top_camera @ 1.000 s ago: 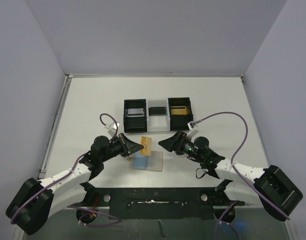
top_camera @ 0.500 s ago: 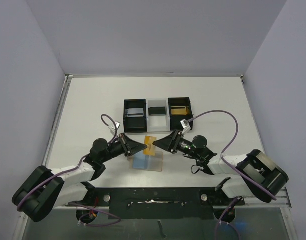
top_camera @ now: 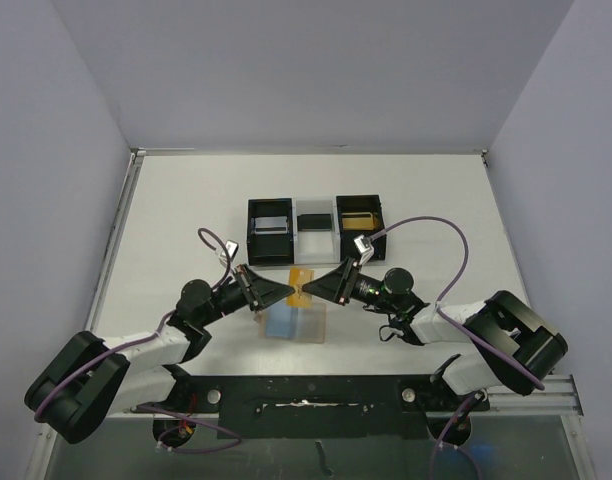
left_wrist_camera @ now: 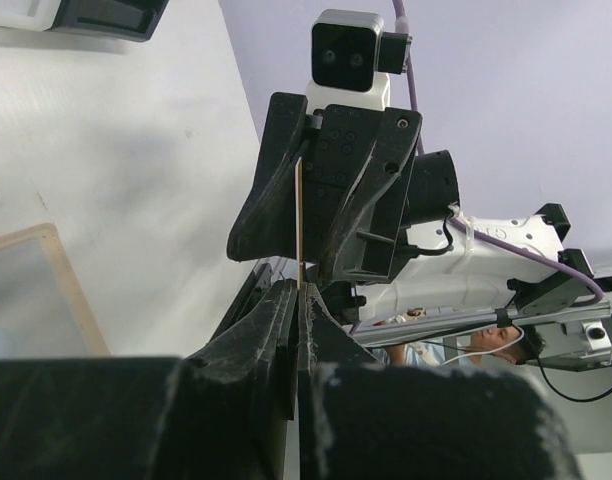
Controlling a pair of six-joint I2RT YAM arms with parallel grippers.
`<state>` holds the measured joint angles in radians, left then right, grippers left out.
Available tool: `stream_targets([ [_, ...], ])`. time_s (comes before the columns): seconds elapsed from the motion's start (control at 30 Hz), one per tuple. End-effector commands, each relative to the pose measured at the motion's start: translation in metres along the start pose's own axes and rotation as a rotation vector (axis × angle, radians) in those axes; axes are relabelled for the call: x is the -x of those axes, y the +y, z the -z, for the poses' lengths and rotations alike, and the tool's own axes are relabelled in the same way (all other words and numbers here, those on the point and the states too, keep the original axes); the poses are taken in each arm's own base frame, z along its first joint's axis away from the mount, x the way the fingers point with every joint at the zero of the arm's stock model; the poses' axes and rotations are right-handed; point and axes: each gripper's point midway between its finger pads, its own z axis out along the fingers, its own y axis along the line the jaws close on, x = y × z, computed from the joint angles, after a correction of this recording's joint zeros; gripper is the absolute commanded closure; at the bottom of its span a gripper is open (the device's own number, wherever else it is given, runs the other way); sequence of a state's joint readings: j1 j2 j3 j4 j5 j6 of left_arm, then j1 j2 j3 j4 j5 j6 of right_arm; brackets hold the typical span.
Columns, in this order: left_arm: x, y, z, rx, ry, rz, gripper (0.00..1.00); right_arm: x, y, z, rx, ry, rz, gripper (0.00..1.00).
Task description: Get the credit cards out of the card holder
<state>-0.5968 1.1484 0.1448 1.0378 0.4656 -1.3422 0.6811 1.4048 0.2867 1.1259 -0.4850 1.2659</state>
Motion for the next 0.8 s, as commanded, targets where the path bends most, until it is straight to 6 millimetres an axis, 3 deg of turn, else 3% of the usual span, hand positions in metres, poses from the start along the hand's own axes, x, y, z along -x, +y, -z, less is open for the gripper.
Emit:
stream_targets([
  [0.0, 0.003, -0.025, 0.002, -0.097, -0.014, -0.048, 1.00, 0.011, 0.028, -0.004, 0.108, -0.018, 0.059, 0.60],
  [0.23, 0.003, -0.025, 0.002, -0.095, -0.015, -0.054, 1.00, 0.011, 0.034, -0.003, 0.138, -0.013, 0.056, 0.73],
  [0.33, 0.007, -0.025, 0.003, -0.088, -0.038, -0.064, 1.00, 0.015, 0.037, -0.001, 0.159, -0.026, 0.036, 0.74],
  [0.6, 0.009, -0.025, 0.002, -0.071, -0.043, -0.084, 1.00, 0.013, 0.045, -0.002, 0.200, 0.010, 0.052, 0.98],
  [0.77, 0.007, -0.020, 0.001, -0.046, -0.029, -0.077, 0.99, 0.017, 0.049, -0.002, 0.202, -0.001, 0.076, 1.00],
])
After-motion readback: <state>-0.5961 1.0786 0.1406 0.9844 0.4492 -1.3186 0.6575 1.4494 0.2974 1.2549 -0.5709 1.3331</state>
